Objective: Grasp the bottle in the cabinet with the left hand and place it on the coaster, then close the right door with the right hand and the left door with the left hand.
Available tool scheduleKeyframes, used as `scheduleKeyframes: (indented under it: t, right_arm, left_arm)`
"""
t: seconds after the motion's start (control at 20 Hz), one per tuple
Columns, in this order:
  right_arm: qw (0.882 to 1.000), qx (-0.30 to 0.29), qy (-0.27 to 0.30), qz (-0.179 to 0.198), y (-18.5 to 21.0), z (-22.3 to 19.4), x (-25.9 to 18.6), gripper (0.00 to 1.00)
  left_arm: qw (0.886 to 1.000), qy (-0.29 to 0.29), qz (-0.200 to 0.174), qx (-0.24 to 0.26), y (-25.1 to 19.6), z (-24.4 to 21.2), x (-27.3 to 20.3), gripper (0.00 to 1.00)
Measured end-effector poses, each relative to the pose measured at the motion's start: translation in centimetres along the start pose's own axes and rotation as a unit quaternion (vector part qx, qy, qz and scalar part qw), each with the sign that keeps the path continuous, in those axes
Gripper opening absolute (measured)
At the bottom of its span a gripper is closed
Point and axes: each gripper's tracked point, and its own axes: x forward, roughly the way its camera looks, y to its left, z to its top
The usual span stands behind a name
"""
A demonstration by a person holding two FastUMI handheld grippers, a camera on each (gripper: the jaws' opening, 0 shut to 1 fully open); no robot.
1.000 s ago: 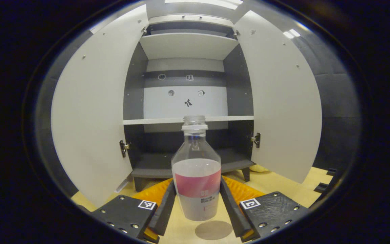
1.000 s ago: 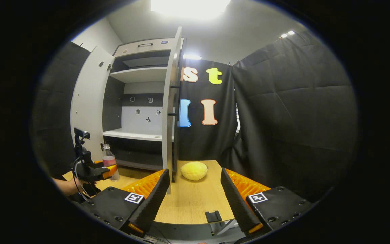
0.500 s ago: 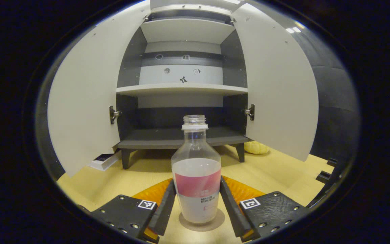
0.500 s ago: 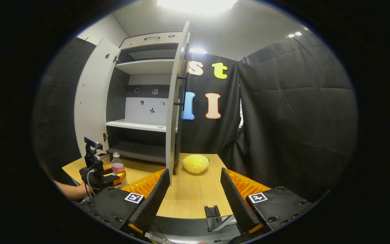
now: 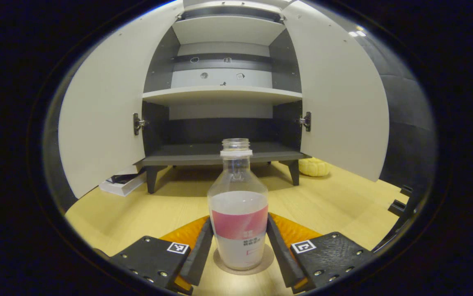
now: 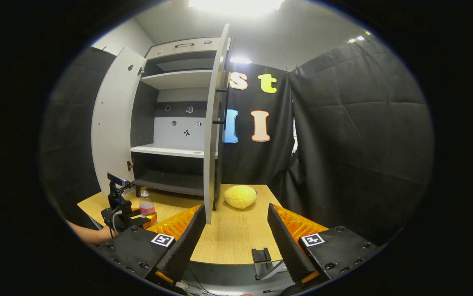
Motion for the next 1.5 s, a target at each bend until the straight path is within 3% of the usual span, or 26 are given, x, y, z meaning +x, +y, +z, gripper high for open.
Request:
scheduleKeyframes:
  t: [0.15, 0.2, 0.25, 0.6, 1.0, 1.25, 1.5]
  right_arm:
    - [1.0, 0.004, -0.006, -0.001, -0.2, 0.2, 0.2, 0.96]
    - [1.0, 0.006, -0.007, -0.001, -0.3, 0.3, 0.2, 0.96]
    - [1.0, 0.008, -0.009, 0.0, -0.4, 0.4, 0.2, 0.96]
    - [0.998, 0.045, -0.042, 0.012, -0.9, 2.4, 0.5, 0.96]
    - [0.993, 0.074, -0.085, 0.02, -2.6, 6.1, 4.0, 0.96]
    - [0.991, 0.087, -0.102, 0.03, -2.3, 8.3, 6.9, 0.96]
    - [0.991, 0.077, -0.113, 0.003, -3.0, 10.7, 10.1, 0.96]
  left_arm:
    - [1.0, 0.003, 0.013, 0.0, 0.2, 0.2, -0.2, 0.75]
    - [1.0, 0.002, 0.021, 0.001, 0.5, 0.4, -0.6, 0.69]
    - [1.0, -0.003, 0.028, 0.001, 0.9, 1.0, -0.8, 0.86]
    - [0.999, -0.023, 0.028, 0.008, 0.5, 5.5, -4.0, 0.83]
    - [0.996, -0.077, 0.033, 0.004, 0.4, 14.1, -12.1, 0.83]
    - [0.993, -0.096, 0.074, 0.007, 4.4, 18.8, -16.6, 0.83]
    - [0.985, -0.121, 0.12, 0.004, 9.8, 22.5, -20.9, 0.83]
